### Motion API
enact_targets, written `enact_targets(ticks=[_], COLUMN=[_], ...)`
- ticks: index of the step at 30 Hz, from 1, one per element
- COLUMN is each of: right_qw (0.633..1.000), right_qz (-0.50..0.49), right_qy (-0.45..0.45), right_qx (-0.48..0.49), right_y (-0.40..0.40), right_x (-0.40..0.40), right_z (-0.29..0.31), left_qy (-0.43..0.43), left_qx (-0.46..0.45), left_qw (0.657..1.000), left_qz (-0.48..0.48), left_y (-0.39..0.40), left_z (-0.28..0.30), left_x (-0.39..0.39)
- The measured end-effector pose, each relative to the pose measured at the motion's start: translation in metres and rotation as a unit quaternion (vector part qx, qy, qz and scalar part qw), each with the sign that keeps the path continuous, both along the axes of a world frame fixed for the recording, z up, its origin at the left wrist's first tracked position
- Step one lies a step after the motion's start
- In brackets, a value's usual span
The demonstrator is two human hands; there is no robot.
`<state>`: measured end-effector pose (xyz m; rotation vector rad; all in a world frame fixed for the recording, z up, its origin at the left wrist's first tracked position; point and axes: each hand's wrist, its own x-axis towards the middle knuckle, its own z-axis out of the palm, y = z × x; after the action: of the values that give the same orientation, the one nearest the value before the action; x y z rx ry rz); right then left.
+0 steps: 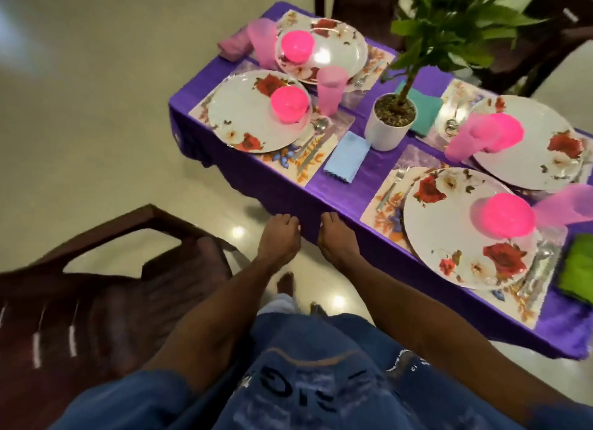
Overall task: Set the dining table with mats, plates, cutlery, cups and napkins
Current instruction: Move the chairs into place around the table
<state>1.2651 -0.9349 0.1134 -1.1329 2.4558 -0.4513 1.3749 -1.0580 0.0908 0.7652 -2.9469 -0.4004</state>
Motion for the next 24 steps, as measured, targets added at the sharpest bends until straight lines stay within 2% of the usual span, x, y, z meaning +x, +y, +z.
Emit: enact_targets(ticks=[8, 17, 24], right_qw=[0.993, 0.972, 0.954], right_qz=[0.094, 0.22, 0.285], right_qy=[-0.028, -0.021, -0.03], right_qx=[0.061, 0.08, 0.088], right_y=[-0.002, -0.024, -0.056], right_x=[0.053, 0.14, 0.219], right_z=[-0.003, -0.007, -0.008], left_qy=[-0.129, -0.09, -0.059], left_qx=[0.027, 0.1, 0.078], left_qw=[0.986, 0.963, 0.947], left_qz=[0.097, 0.233, 0.306], left_y=[0.017, 0.041, 0.03], left_z=[0.004, 0.005, -0.008], left_x=[0.091, 0.195, 0.295])
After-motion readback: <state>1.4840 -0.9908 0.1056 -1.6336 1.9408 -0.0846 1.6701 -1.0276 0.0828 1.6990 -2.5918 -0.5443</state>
